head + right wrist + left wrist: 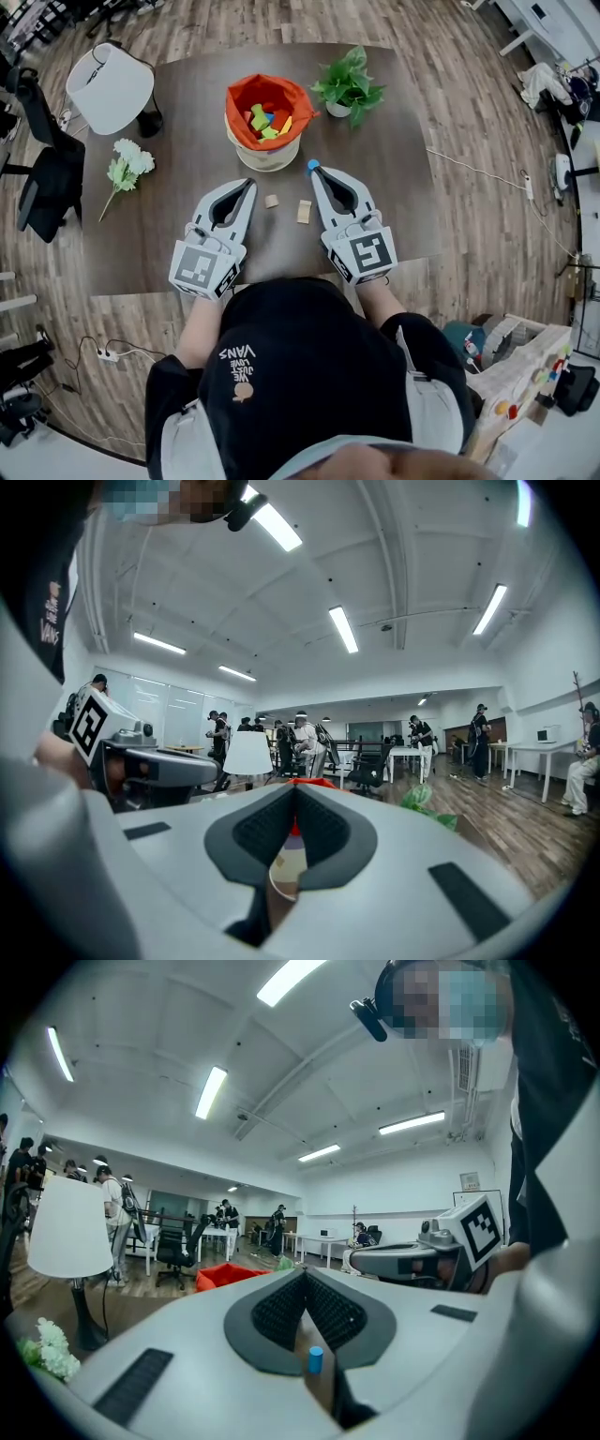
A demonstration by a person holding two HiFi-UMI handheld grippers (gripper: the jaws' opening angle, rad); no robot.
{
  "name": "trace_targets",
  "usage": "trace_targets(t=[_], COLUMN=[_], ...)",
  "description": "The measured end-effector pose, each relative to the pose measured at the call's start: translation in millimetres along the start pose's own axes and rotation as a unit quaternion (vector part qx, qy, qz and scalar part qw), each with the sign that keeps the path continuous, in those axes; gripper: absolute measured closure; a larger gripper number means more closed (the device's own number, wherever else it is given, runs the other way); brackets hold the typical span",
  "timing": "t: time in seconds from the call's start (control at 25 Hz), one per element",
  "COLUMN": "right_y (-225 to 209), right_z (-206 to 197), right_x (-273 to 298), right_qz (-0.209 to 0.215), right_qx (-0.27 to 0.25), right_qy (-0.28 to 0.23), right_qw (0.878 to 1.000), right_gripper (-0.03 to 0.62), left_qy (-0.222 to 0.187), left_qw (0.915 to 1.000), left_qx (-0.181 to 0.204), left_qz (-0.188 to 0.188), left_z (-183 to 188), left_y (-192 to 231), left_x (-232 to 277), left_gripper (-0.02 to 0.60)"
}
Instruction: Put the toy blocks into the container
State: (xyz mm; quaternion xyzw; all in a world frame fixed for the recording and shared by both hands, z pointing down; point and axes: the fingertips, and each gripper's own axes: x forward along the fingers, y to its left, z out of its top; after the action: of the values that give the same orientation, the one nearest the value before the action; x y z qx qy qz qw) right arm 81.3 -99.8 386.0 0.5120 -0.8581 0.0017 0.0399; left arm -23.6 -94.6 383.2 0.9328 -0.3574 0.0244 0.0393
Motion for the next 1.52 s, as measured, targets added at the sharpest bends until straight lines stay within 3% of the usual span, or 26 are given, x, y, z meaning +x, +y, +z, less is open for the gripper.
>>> trace_targets(t=[0.56, 0.84, 0.88, 0.92, 0.96, 1.0, 1.12, 1.28, 1.52], right_y=[3.1, 8.4, 9.8, 11.7, 14.0, 16.0, 18.7, 15.9, 16.9], right_z=[-27.4, -95.1, -105.5, -116.5, -127.9, -139.3, -177.2, -226.3, -266.4], right_x=[17.6, 33.5, 35.0, 36.3, 37.2, 37.6, 34.2, 21.7, 7.4], right_qz=[0.016, 0.071, 0.079, 0.088, 0.099, 0.11, 0.143, 0.188, 0.254], right_qx=[-0.003, -0.015, -0.016, -0.016, -0.017, -0.02, -0.044, -0.087, -0.155], right_qy=[0.041, 0.152, 0.167, 0.184, 0.204, 0.224, 0.29, 0.384, 0.461], right_qw=[0.999, 0.986, 0.983, 0.979, 0.974, 0.968, 0.945, 0.9, 0.836], right_gripper=[0.576, 0.574, 0.566, 0.509, 0.427, 0.419, 0.419, 0.419, 0.419], left_qy=[0.002, 0.006, 0.007, 0.007, 0.006, 0.007, 0.01, 0.013, 0.016], left_qw=[0.9999, 0.9999, 0.9999, 0.9999, 0.9999, 0.9998, 0.9998, 0.9997, 0.9997], left_qx=[-0.002, -0.006, -0.007, -0.009, -0.01, -0.011, -0.014, -0.016, -0.018], left_qz=[-0.015, -0.013, -0.012, -0.012, -0.012, -0.012, -0.012, -0.011, -0.01], left_z=[-3.3, -5.4, -6.2, -7.1, -7.9, -8.8, -11.6, -14.7, -17.0], left_y=[4.4, 6.4, 7.2, 7.9, 8.3, 8.4, 8.3, 10.1, 11.3], left_x=[0.7, -1.5, -2.2, -2.7, -3.0, -3.3, -4.5, -5.8, -6.9], left_gripper=[0.571, 0.571, 0.571, 0.571, 0.571, 0.571, 0.571, 0.571, 0.571])
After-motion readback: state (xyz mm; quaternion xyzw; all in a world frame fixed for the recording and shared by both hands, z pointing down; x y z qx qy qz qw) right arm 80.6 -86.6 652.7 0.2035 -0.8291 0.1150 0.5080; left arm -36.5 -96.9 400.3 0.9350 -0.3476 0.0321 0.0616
